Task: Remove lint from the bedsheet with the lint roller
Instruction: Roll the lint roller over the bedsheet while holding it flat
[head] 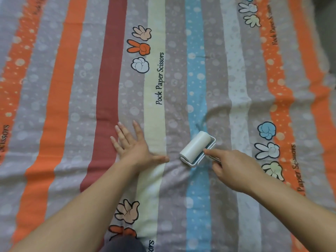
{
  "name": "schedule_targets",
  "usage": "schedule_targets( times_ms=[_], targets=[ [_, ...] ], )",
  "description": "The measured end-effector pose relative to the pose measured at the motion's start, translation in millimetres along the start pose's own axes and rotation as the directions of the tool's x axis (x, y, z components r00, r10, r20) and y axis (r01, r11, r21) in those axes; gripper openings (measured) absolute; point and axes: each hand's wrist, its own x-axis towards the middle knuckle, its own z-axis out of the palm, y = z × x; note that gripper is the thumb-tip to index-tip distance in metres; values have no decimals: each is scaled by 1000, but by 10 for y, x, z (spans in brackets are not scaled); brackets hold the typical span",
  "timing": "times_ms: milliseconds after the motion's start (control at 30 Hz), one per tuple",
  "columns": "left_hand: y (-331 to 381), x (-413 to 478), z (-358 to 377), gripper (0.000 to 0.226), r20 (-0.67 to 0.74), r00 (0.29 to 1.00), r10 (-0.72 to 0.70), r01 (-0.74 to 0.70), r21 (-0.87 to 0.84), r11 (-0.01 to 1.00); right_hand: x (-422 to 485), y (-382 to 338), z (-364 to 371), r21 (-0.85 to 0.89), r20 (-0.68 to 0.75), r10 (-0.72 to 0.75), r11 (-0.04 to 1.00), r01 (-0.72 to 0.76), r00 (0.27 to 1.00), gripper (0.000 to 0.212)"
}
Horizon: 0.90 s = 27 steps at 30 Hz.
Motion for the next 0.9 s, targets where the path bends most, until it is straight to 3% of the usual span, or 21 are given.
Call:
schedule_targets(
  times_ms=[233, 433, 533, 667, 767, 900],
  targets=[
    [469, -79, 338, 169, -16, 996, 93, -92, 56, 994, -561, 715, 242, 22, 56, -18, 1000, 17, 998, 50],
    [683, -79, 408, 168, 1, 992, 124, -124, 110, 986, -782, 1013, -258, 209, 186, -66, 978, 26, 980, 39],
    [691, -71, 438, 167, -17, 991, 136, -133, 113, 985, -621, 859, -549, 363, 33, -73, 930, 57, 997, 36],
    [680, -90, 522, 164, -57, 986, 155, -152, 57, 987, 126, 368, -531, 340, -289, -64, 926, 165, 955, 45],
    [695, -96, 605, 163, -82, 988, 128, -126, 36, 991, 726, 57, -369, 269, -315, -63, 951, 153, 947, 48],
    [705, -61, 632, 164, -95, 990, 108, -105, 33, 994, 1027, 1, -170, 187, -237, -48, 978, 94, 970, 52]
  ],
)
